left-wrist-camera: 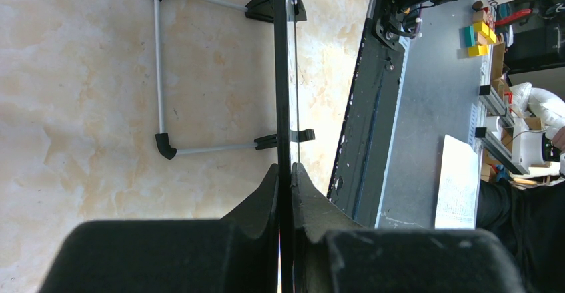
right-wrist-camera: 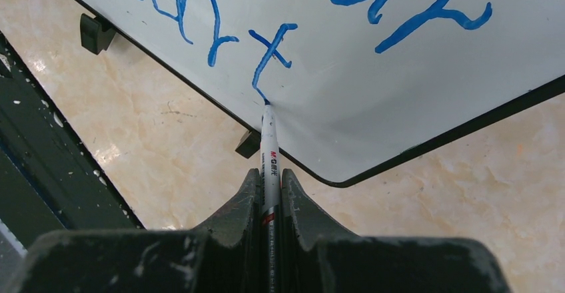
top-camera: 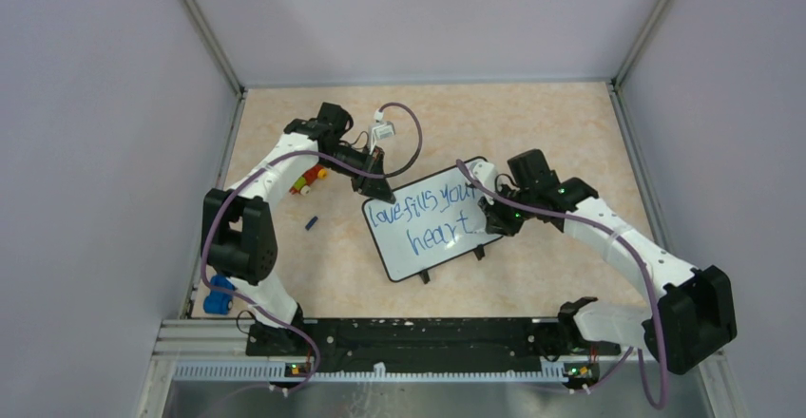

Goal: Write a sentence on the whiteboard

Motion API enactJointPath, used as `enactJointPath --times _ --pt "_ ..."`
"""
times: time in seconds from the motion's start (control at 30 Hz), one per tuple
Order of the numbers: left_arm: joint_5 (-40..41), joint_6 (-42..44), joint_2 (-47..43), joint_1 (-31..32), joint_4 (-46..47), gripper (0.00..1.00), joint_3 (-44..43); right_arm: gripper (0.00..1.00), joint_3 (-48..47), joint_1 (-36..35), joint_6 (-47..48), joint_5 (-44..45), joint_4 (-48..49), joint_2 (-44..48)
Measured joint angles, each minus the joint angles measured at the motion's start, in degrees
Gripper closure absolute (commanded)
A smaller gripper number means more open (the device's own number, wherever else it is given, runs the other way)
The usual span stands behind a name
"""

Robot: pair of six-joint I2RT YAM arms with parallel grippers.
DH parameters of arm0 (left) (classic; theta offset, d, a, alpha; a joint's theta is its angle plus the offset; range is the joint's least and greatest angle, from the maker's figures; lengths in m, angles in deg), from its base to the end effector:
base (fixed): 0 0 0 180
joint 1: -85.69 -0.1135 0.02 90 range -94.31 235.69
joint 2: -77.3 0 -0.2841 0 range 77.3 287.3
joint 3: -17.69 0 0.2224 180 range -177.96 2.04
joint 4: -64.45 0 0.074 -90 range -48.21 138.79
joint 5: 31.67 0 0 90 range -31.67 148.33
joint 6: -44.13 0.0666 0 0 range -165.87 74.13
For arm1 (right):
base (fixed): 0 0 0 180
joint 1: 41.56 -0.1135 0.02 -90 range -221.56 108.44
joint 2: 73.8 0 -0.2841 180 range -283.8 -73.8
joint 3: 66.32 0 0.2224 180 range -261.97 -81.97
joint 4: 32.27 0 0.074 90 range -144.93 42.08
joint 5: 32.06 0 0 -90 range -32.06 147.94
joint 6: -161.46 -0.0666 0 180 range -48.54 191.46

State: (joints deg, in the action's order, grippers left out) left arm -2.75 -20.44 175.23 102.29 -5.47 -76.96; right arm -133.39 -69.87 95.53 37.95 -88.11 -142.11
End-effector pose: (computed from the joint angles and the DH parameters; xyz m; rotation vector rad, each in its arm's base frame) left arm 0.2823 -0.1450 0.2805 1.0685 2.1913 -1.4010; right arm 0.1755 0.1204 0.2580 -1.2406 2.2224 0.4754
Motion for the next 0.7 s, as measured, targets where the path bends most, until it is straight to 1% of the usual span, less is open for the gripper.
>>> enactJointPath --times 0.23,0.47,0.7 --pt "0.0 0.0 0.0 0.0 0.0 1.0 0.0 1.0 -0.72 0.02 0.0 0.81 -0.72 0.0" --pt "-0.04 0.0 0.0 0.0 -0.02 1.0 0.0 1.0 -3.8 0.11 0.04 1.14 -1.01 0.31" --pt "-0.15 0.02 0.0 0.0 -0.09 1.0 0.0 1.0 -4.15 0.26 0.72 2.25 -1.05 1.42"
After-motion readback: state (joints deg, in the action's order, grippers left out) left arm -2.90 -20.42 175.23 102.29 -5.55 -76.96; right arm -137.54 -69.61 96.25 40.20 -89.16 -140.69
